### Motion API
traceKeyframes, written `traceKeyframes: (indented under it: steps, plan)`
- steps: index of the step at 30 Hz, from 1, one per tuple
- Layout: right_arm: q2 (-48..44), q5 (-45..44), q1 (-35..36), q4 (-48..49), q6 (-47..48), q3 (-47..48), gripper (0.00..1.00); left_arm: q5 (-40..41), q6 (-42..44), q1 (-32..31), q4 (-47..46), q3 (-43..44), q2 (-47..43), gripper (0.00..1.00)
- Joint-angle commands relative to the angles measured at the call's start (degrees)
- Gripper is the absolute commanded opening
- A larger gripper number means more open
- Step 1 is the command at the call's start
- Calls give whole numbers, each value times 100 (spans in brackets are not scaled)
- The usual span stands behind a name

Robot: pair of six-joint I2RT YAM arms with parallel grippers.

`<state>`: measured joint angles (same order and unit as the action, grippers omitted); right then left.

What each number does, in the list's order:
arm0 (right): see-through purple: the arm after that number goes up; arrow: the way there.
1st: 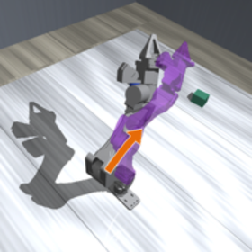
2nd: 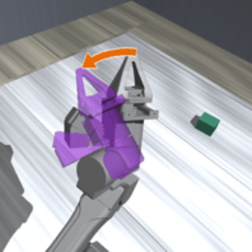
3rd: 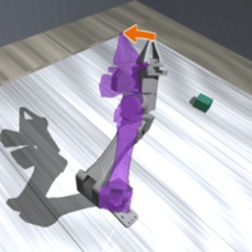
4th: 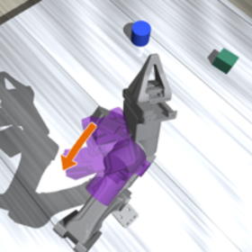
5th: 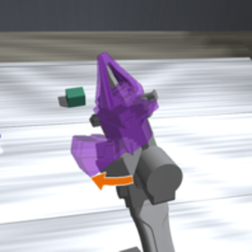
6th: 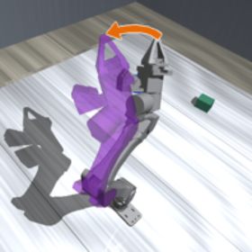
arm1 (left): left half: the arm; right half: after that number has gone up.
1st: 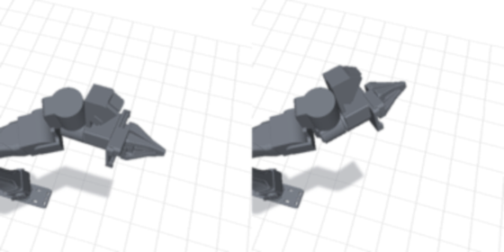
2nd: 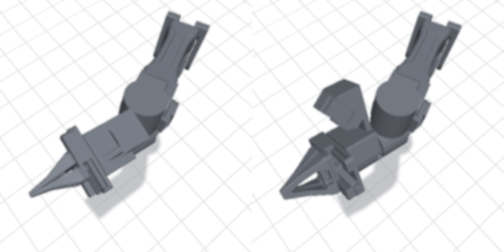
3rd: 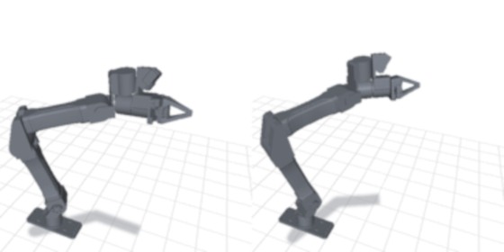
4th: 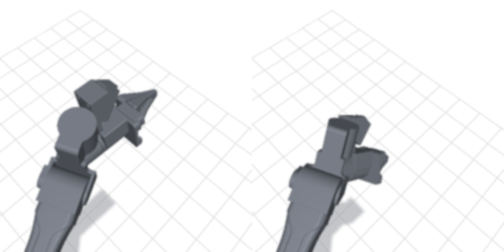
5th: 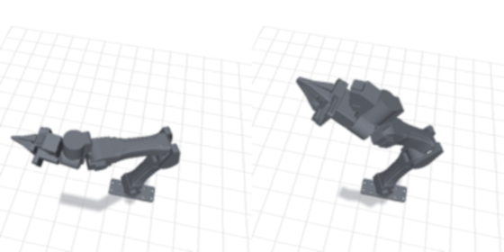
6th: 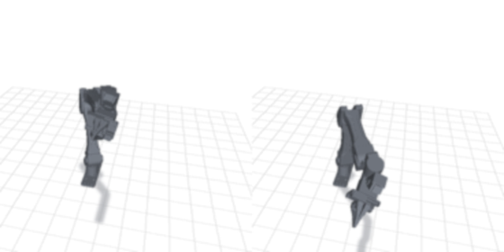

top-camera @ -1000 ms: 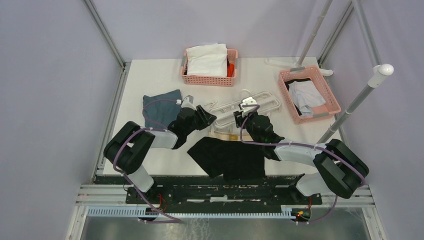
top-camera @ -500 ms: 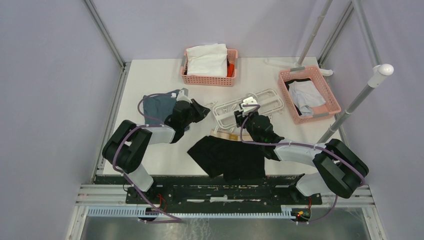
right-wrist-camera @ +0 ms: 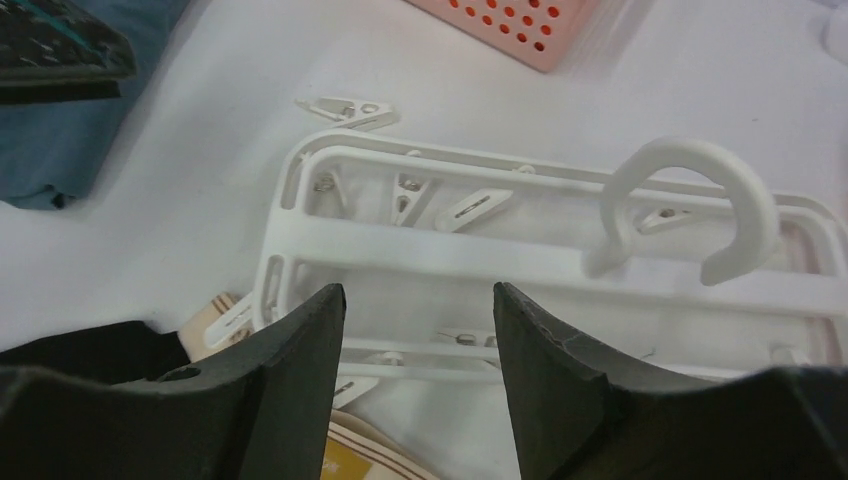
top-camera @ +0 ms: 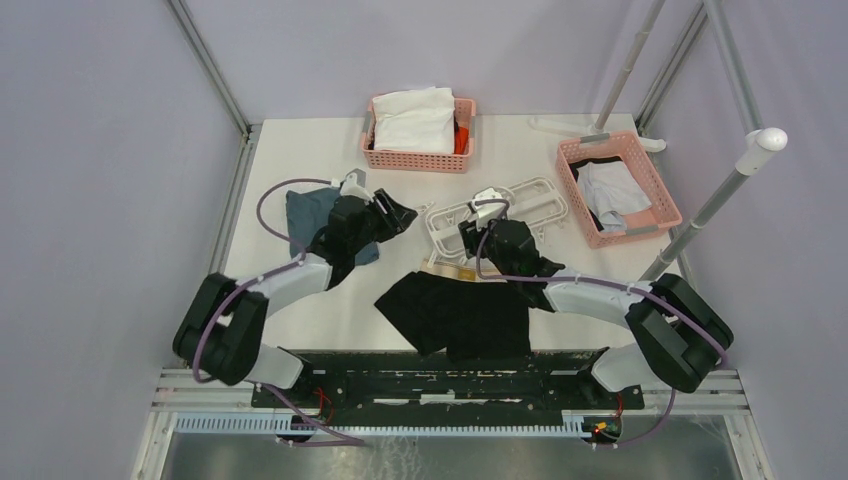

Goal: Clip the underwear to the hanger
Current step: Clamp the underwear onto the hanger, then open the clamp at the hanger.

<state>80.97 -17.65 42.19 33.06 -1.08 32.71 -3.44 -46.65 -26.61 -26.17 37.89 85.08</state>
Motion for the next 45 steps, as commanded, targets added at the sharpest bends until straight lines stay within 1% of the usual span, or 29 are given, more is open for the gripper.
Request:
traceKeyframes:
  steps: [1,4,6,7,9,12,17,22,29,33,39,45]
  plan:
    - [-14,521,-21,-1256,-832,897,65,538,741,-7,1485,388,-1185,65]
    - [105,629,-18,-2312,-1259,1562,65,958,1062,3,2605,822,-1699,75]
    - [389,736,-22,-2932,-1525,2034,66,1072,1288,-2,3169,1054,-1930,78]
    - [564,764,-21,-3445,-1604,2325,67,1102,1381,6,3491,1145,-2071,79]
    - [929,891,-21,-4142,-1632,2851,68,1125,1610,2,3856,1259,-2265,81]
    - [1315,1026,-23,-4546,-1754,3235,70,1138,1908,4,4243,1296,-2550,84]
    - [1536,897,-23,-4720,-2018,3392,73,1207,2358,4,4701,1266,-2997,85]
    - [1751,982,-22,-4639,-2309,3490,74,1373,2589,2,4788,1070,-3293,87]
    - [2154,1311,-20,-4476,-2627,3745,73,1537,2700,1,4778,892,-3434,87]
    - [2315,1426,-6,-4461,-2877,3804,71,1529,2728,3,4806,830,-3501,87]
    - [2412,1105,326,-4284,-3099,3920,70,1447,2733,0,4836,750,-3602,87]
    - [2853,943,473,-4288,-3288,4374,70,1761,2676,10,4919,704,-3798,88]
